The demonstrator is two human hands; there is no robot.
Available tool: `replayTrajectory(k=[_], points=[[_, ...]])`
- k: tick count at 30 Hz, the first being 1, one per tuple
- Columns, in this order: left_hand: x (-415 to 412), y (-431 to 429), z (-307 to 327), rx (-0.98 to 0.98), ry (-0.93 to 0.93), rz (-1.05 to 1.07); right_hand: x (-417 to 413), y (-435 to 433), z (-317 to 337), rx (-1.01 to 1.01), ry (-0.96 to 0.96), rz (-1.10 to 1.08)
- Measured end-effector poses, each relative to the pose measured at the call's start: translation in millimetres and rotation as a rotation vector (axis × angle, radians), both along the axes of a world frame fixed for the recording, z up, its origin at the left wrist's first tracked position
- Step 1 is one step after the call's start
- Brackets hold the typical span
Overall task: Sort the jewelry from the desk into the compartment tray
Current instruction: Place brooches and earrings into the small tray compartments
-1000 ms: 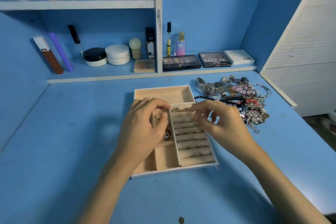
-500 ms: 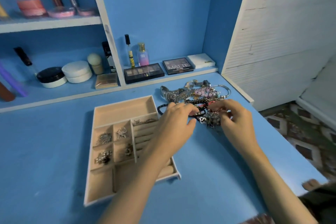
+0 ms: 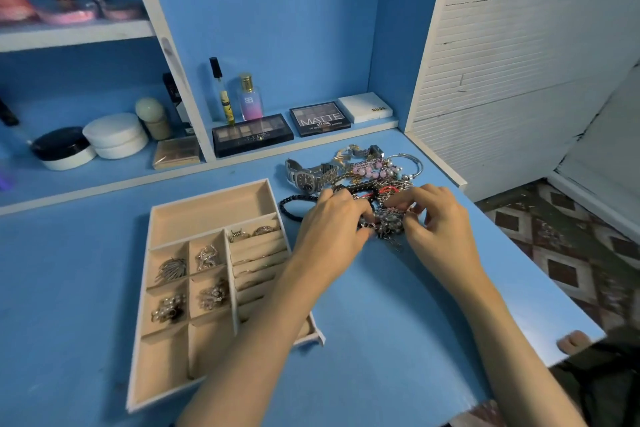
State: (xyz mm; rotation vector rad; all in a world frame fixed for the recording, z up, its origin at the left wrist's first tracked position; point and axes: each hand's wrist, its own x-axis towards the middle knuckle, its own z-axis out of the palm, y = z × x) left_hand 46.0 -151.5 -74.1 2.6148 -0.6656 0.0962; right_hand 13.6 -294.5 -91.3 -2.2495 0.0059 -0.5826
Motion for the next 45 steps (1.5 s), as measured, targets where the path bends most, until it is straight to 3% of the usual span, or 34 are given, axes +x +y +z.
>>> replayTrajectory(k=[10,20,26,29,37,41,45], points=[[-2,16,5,-0.233,0.089,0.075,3,-12,14,-0.234,0.191,0.195],[-9,28,13,-0.337,0.092,0.137,11,-12,20,-0.561,0.17,0.258],[-14,30,13,-0.367,0.11,0.142,14,-10,20,-0.574,0.157,0.269],[-14,31,14,-0.376,0.102,0.149,13,-8,22,-0.392,0.161,0.267],[-15,35,18,-0.383,0.11,0.162,9,-3,37,0.464,0.229,0.292],[-18,38,20,-0.401,0.112,0.165,10,0,41,0.656,0.215,0.333],[-19,42,22,-0.412,0.108,0.176,10,6,42,0.659,0.203,0.333]])
